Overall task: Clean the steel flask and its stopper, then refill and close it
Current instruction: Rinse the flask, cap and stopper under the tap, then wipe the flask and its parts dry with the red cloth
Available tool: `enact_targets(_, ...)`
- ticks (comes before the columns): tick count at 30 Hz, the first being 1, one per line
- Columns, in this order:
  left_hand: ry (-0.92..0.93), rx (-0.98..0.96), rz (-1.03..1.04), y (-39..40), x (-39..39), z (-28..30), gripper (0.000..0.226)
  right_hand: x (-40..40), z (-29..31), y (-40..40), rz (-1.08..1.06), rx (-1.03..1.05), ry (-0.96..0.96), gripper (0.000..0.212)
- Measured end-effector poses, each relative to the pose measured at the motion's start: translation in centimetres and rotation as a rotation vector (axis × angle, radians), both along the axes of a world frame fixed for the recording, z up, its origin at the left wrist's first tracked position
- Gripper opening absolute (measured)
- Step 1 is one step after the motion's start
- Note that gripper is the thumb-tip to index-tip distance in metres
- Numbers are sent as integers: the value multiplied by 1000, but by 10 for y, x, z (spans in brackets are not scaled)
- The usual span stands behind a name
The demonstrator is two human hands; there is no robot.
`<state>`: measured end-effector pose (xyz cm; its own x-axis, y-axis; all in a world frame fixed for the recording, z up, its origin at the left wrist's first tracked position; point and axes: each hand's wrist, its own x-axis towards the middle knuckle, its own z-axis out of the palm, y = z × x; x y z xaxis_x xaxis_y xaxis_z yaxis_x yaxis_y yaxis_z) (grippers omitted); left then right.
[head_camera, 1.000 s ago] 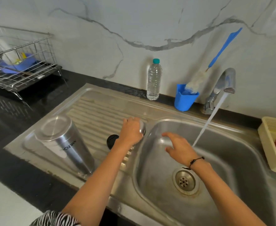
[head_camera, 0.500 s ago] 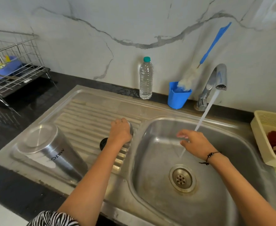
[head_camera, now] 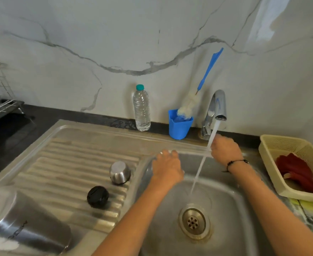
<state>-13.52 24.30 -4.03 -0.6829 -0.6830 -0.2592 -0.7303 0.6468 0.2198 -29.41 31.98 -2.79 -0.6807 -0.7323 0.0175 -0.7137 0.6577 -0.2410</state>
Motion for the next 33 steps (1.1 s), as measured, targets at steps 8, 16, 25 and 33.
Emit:
enact_targets(8, -21, 126, -125, 19, -44, -8, 72, -39, -9, -51, 108, -141, -205, 18)
enact_targets(16, -67, 144, -125, 25, -42, -22, 66, -44, -39, -38, -31, -648, -400, 14)
enact_targets(25, 112, 86, -197, 47, -38, -14, 60, -9, -27, 43, 30, -389, -360, 49)
enact_targets(33, 32, 199, -317, 94, -37, -26, 54, -41, 0, 137, -185, -304, -39, 27)
